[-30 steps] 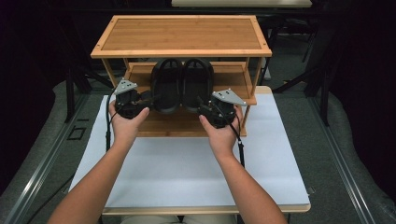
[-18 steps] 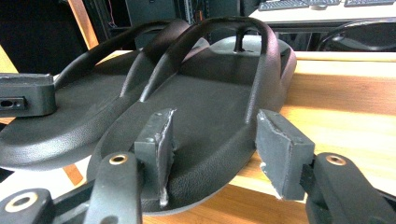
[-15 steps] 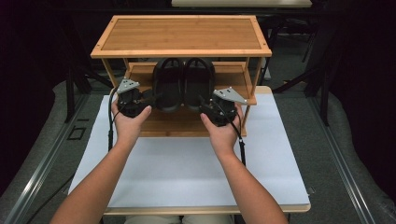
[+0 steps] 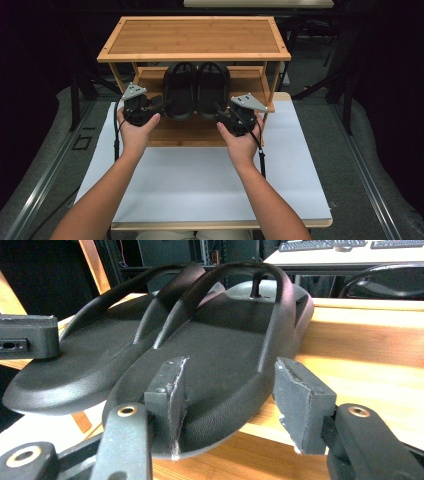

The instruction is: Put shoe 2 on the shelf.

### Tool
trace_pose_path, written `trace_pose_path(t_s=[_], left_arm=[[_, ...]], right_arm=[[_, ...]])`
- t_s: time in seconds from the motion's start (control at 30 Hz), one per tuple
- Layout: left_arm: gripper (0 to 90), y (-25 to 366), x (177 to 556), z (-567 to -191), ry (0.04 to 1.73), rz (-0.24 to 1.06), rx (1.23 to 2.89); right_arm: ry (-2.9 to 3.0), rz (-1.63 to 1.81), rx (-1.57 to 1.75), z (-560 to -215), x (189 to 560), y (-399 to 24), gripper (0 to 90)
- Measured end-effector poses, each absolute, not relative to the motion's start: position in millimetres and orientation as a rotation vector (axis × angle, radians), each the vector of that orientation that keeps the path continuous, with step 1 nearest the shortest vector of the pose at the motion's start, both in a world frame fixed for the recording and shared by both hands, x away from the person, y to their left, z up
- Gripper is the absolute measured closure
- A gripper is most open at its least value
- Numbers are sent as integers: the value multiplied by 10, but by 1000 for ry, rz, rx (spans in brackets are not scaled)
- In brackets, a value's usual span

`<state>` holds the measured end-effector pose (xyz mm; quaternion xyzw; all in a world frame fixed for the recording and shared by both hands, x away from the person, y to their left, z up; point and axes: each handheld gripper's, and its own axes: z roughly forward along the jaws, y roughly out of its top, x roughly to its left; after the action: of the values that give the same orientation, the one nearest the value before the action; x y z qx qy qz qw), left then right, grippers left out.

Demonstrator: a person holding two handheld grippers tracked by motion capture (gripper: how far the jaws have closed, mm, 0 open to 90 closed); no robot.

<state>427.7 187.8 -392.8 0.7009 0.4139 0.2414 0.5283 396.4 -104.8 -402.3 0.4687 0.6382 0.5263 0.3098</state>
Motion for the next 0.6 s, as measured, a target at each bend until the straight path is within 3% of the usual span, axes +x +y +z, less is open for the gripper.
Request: trace_pose_path(t_s=[0.6], left_arm=[[522,2172,4042,-3808,969,589,1662]], right_arm=[[1724,1377,1166,-3870,3722,-1234,461]])
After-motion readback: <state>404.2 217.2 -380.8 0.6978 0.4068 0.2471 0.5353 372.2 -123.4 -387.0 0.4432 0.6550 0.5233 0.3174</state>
